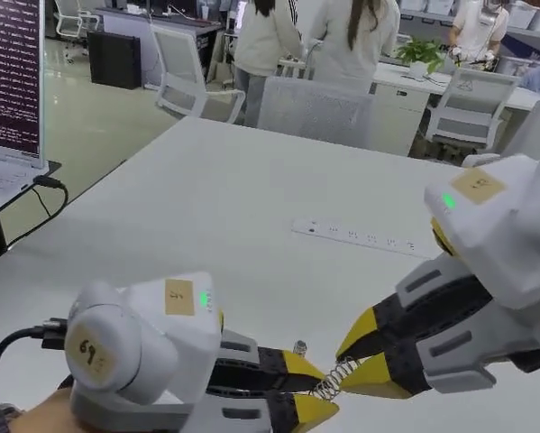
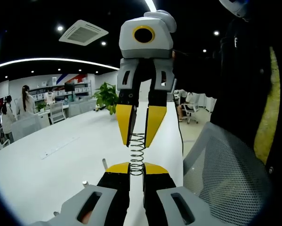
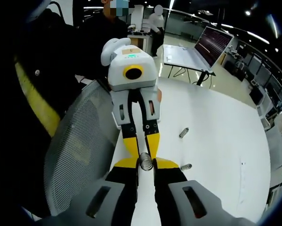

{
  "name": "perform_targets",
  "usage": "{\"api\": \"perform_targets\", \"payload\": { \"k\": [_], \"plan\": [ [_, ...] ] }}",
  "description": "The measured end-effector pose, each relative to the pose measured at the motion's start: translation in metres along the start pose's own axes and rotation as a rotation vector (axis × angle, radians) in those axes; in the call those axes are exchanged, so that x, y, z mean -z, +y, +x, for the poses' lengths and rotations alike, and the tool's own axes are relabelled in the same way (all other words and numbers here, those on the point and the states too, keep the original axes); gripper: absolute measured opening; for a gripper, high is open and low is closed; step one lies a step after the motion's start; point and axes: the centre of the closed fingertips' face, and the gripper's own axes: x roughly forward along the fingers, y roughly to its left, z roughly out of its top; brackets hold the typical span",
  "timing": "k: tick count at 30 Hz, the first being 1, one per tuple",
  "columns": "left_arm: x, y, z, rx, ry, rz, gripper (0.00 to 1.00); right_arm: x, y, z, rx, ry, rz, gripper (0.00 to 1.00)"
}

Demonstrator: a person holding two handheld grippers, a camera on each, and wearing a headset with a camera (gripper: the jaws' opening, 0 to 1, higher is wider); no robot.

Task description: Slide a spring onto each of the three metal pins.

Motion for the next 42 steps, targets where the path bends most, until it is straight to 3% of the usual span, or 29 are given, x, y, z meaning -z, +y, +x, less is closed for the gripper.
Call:
{"api": "perform_targets", "payload": {
  "k": [10, 31, 42],
  "plan": [
    [-0.005, 0.003, -0.002, -0.009, -0.033, -0.010, 0.02, 0.003, -0.001, 0.006, -0.056, 0.044, -0.012, 0.11],
    [-0.013, 0.011, -0.003, -0.041, -0.072, -0.026, 0.02, 0.000, -0.008, 0.008, -0.060, 0.090, -0.041, 0.09],
    [-0.003, 0.012, 0.004, -0.037, -0.028, -0.039, 0.05, 0.009, -0.010, 0.014, -0.060, 0.124, -0.034, 0.08]
  ]
}}
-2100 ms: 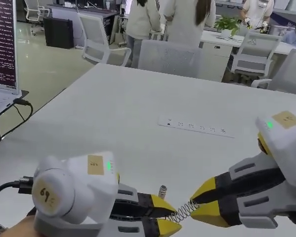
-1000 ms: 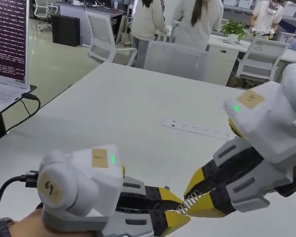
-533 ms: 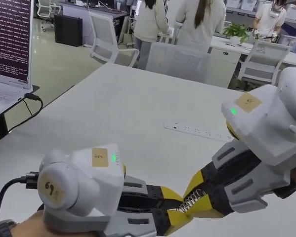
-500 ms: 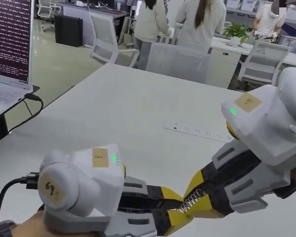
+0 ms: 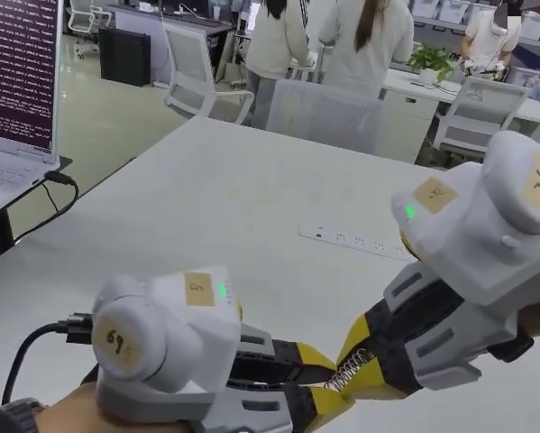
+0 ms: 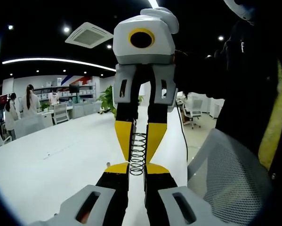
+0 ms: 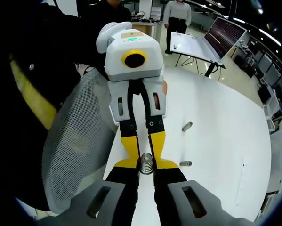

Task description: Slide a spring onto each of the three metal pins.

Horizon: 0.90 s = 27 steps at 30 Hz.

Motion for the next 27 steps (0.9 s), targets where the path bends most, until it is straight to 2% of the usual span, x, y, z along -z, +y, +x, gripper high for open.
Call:
{"api": "perform_targets", "payload": {
  "k": [12, 15, 20, 23, 27],
  "plan": [
    [0.011, 0.003, -0.004, 0.006, 0.030, -0.024, 0.13, 0.016, -0.008, -0.005, 0.019, 0.035, 0.023, 0.09],
    [0.012, 0.005, -0.008, 0.007, 0.030, -0.034, 0.20, 0.021, -0.012, -0.009, 0.034, 0.036, 0.038, 0.09],
    [0.021, 0.007, -0.018, 0.010, 0.043, -0.057, 0.29, 0.030, -0.018, -0.015, 0.060, 0.036, 0.063, 0.09],
    [0.031, 0.011, -0.024, -0.005, 0.066, -0.065, 0.33, 0.034, -0.021, -0.017, 0.072, 0.037, 0.077, 0.09],
    [0.036, 0.016, -0.032, -0.024, 0.068, -0.077, 0.40, 0.037, -0.024, -0.018, 0.082, 0.035, 0.091, 0.09]
  ]
}}
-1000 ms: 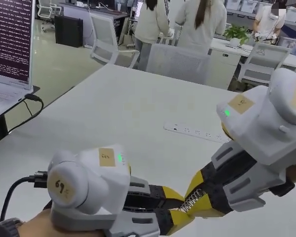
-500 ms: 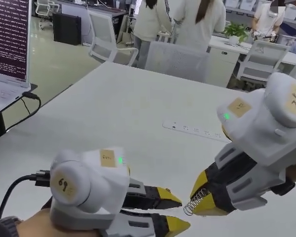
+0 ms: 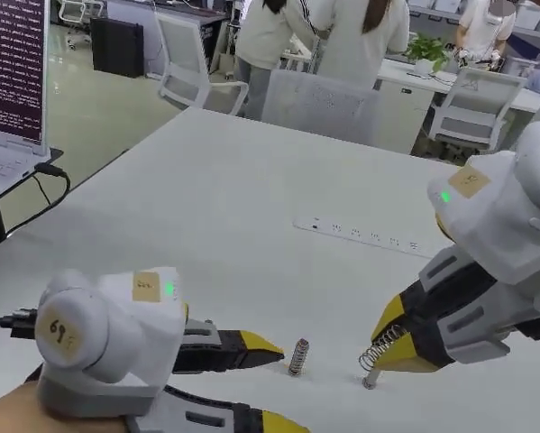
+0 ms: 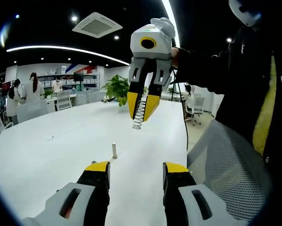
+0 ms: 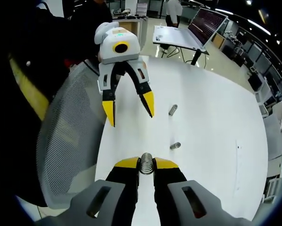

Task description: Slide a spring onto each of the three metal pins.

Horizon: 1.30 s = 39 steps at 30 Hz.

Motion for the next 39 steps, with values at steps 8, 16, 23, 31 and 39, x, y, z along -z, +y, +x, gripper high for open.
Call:
{"api": "perform_targets", "payload": {
  "k": [8, 16, 23, 31, 39],
  "plan": [
    [0.012, 0.012, -0.018, -0.063, -0.002, -0.022, 0.49, 0.007, -0.008, -0.003, 0.025, -0.002, 0.027, 0.09],
    [0.027, 0.020, -0.036, -0.136, 0.010, -0.036, 0.56, 0.017, -0.016, -0.004, 0.037, 0.002, 0.053, 0.08],
    [0.040, 0.025, -0.045, -0.193, 0.029, -0.036, 0.60, 0.024, -0.028, -0.008, 0.056, -0.001, 0.076, 0.09],
    [0.052, 0.027, -0.044, -0.226, 0.049, -0.021, 0.62, 0.042, -0.045, -0.008, 0.085, 0.013, 0.119, 0.09],
    [0.060, 0.033, -0.045, -0.244, 0.057, -0.028, 0.63, 0.067, -0.064, -0.004, 0.107, 0.055, 0.163, 0.08]
  ]
}}
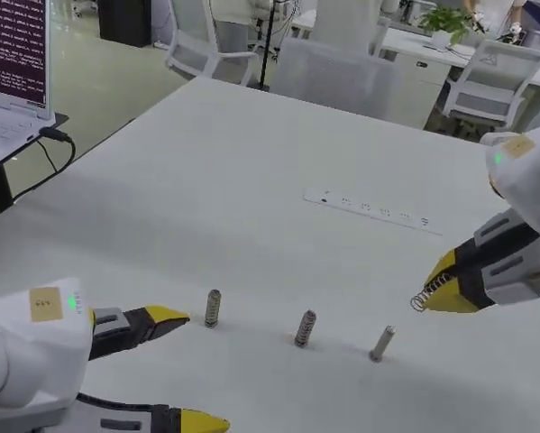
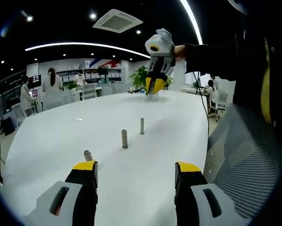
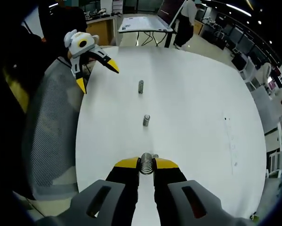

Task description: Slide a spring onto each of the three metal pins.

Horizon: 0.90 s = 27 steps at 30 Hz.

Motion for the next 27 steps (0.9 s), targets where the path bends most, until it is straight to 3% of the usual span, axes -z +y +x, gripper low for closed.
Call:
{"api": "perform_targets", "payload": {
  "k": [3, 12, 27],
  "plan": [
    [0.003, 0.000, 0.001, -0.006, 0.011, 0.012, 0.62, 0.002, -0.004, 0.007, -0.012, 0.006, 0.014, 0.08],
    [0.002, 0.002, 0.001, -0.012, 0.009, 0.013, 0.62, 0.007, -0.014, 0.034, -0.042, 0.097, -0.008, 0.08],
    [0.002, 0.002, 0.001, -0.009, 0.007, 0.007, 0.61, 0.020, -0.018, 0.056, -0.079, 0.135, 0.012, 0.08]
  ]
}}
